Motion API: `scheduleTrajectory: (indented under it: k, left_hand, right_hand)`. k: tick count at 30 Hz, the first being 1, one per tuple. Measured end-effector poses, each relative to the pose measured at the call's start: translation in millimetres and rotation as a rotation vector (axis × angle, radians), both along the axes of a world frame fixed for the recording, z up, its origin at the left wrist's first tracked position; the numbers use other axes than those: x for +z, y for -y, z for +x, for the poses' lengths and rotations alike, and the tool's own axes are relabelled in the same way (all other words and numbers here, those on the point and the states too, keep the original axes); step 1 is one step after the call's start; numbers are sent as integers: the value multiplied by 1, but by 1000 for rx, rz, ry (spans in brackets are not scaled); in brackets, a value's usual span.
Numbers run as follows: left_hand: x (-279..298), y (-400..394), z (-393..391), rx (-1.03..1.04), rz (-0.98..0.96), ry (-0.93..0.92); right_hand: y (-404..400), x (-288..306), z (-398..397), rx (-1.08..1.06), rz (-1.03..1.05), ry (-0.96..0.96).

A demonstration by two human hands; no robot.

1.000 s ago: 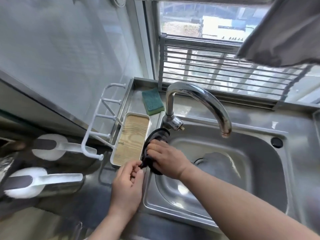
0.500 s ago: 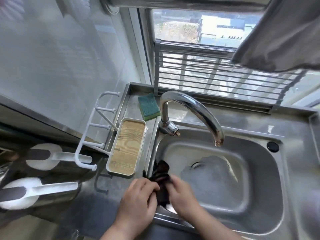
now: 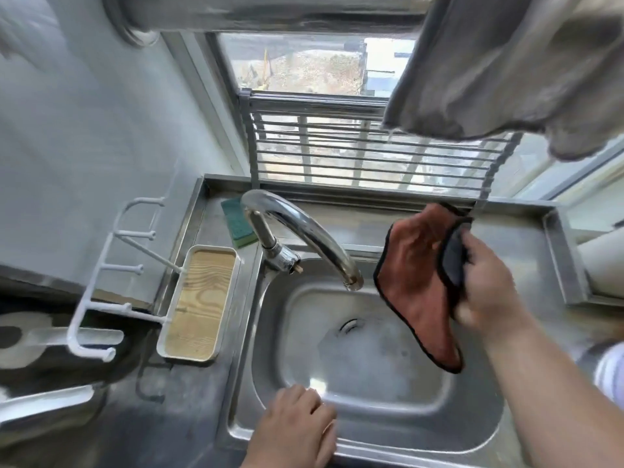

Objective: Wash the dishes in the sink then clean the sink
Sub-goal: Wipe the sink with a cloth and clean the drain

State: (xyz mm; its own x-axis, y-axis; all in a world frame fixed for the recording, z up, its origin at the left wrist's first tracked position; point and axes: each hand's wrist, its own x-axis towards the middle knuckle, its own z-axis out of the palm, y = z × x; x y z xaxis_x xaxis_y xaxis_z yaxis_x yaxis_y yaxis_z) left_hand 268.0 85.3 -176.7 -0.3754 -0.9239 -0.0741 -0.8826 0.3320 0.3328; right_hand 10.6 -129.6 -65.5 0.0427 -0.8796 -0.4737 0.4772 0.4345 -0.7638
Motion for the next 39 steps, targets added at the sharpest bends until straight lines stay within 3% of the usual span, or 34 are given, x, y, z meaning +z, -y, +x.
scheduleTrajectory:
  k: [2, 5, 6, 8, 9, 13, 18, 22, 28, 31, 34, 37, 39]
  left_hand:
    - [-3, 2, -3, 27, -24, -15]
    - [-7, 4, -5, 93, -31, -46]
    - [-9, 4, -4, 122, -18, -47]
    - [-12, 3, -3, 150, 0, -55]
    - [-13, 4, -2, 138, -3, -53]
    - [-12, 4, -4, 95, -34, 39]
    - [-11, 5, -2, 79, 4, 96]
    - [-4, 4, -3, 48, 71, 159]
    - [-1, 4, -3, 19, 82, 221]
    - [-4, 4, -2, 3, 62, 232]
    - [-6, 5, -4, 21, 57, 235]
    - [-2, 4, -6, 20, 79, 259]
    - [1, 4, -6, 10, 96, 281]
  right_hand:
    - [28, 3, 36, 201, -241, -332]
    - [59, -24, 81, 759, -692, -1142]
    - [64, -37, 94, 965, -750, -1332]
    - [67, -64, 104, 1223, -781, -1529]
    - [67, -74, 102, 1236, -805, -1590]
    - [70, -102, 36, 972, -725, -1643]
    - [44, -110, -110, 608, -598, -1731]
    - [33, -107, -119, 441, -542, -1816]
    - [49, -90, 26, 793, -622, -1728]
    - [54, -89, 64, 832, -643, -1646]
    - [55, -91, 21, 788, -629, -1717]
    - [50, -90, -66, 699, -381, -1868]
    - [45, -90, -124, 630, -185, -1859]
